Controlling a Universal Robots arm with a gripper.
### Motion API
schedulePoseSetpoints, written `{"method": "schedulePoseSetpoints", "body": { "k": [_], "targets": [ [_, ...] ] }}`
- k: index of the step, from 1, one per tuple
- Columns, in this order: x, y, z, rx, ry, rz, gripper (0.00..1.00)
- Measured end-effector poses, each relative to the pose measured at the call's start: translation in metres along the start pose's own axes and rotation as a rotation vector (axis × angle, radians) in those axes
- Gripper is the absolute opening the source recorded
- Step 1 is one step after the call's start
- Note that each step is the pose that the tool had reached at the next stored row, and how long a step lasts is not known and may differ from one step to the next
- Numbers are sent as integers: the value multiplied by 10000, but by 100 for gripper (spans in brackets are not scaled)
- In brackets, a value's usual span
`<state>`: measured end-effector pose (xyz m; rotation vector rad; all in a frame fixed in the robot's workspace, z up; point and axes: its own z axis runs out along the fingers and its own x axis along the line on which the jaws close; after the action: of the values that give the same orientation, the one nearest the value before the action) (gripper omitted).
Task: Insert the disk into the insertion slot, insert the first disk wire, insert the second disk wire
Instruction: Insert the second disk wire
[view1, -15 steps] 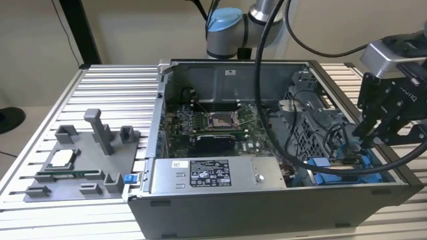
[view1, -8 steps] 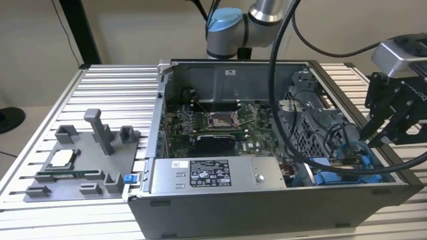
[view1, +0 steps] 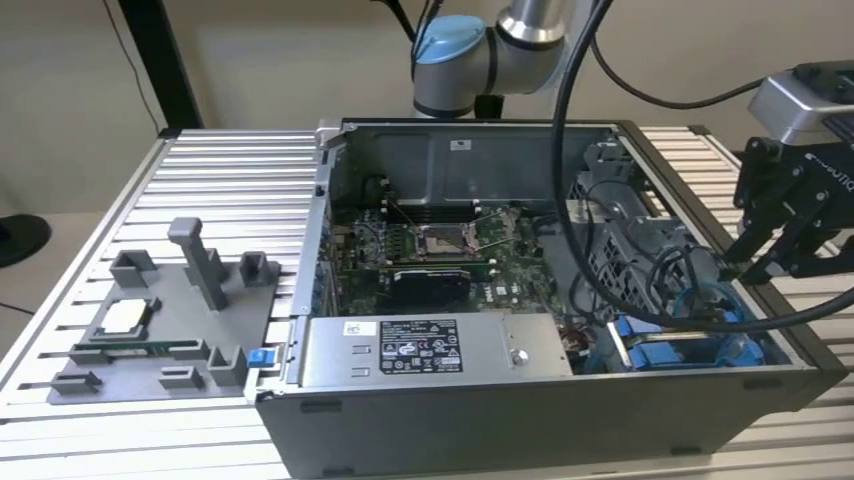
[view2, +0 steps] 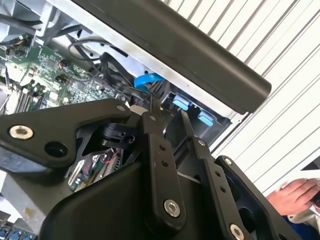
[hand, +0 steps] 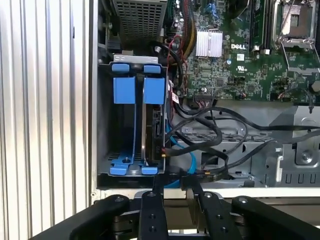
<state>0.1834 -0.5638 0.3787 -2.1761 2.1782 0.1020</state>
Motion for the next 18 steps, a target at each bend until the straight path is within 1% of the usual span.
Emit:
{"method": "schedulePoseSetpoints", "body": {
  "k": [2, 9, 14, 18],
  "targets": [
    [-14, -2, 8, 0, 0, -1, 100],
    [-20, -16, 50, 0, -3, -2, 100],
    [-17, -20, 84, -2, -58, 22, 100],
    [-16, -25, 98, -33, -80, 29, 100]
  ]
}}
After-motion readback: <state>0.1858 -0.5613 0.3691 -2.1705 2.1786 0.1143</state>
